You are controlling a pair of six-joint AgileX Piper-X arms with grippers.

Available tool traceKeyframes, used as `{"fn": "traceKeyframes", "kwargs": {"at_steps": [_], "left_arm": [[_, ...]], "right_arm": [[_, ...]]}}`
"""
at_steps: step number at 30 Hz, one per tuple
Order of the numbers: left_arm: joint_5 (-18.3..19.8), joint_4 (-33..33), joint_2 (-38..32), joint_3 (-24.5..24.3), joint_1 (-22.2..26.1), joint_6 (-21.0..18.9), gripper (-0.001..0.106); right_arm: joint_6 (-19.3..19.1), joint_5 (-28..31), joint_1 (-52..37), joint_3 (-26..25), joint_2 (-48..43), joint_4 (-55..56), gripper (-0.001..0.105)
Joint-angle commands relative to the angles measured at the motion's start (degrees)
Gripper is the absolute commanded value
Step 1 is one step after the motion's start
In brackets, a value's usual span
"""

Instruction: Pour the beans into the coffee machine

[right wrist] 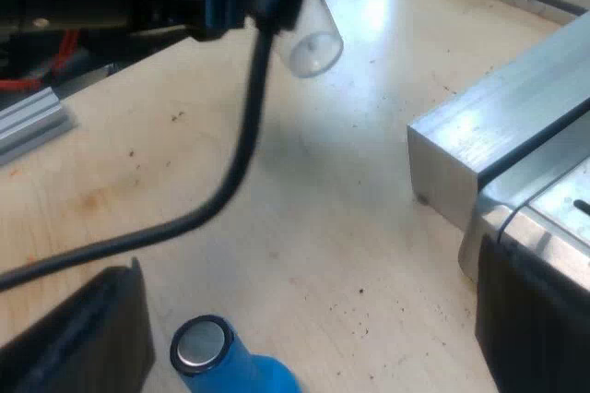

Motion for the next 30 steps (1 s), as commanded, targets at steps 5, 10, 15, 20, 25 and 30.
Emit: {"fn": "traceKeyframes", "kwargs": {"at_steps": [5,10,15,20,25,30], "left_arm": [[-0.78,-8.91,10.08,-1.2,0.01,-0.17,0.014],[-0.29,-8.61,15.07,-3.81,0.01,-0.17,0.038],[-0.3,-5.4,15.78,-5.06,0.01,-0.17,0.051],[-0.3,-2.55,15.79,-5.39,0.01,1.97,0.051],[-0.3,-0.05,15.79,-5.53,0.01,2.86,0.051],[-0.3,3.84,15.79,-5.53,0.01,2.87,0.062]], "right_arm": [[-0.02,0.03,-0.15,-0.13,-0.23,-1.31,0.074],[-0.02,0.03,-0.15,-0.13,-0.23,-1.31,0.074],[-0.02,0.03,-0.15,-0.13,-0.23,-1.31,0.074],[-0.02,0.03,-0.15,-0.13,-0.23,-1.31,0.074],[-0.02,0.03,-0.15,-0.13,-0.23,-1.31,0.074],[-0.02,0.03,-0.15,-0.13,-0.23,-1.31,0.074]]}}
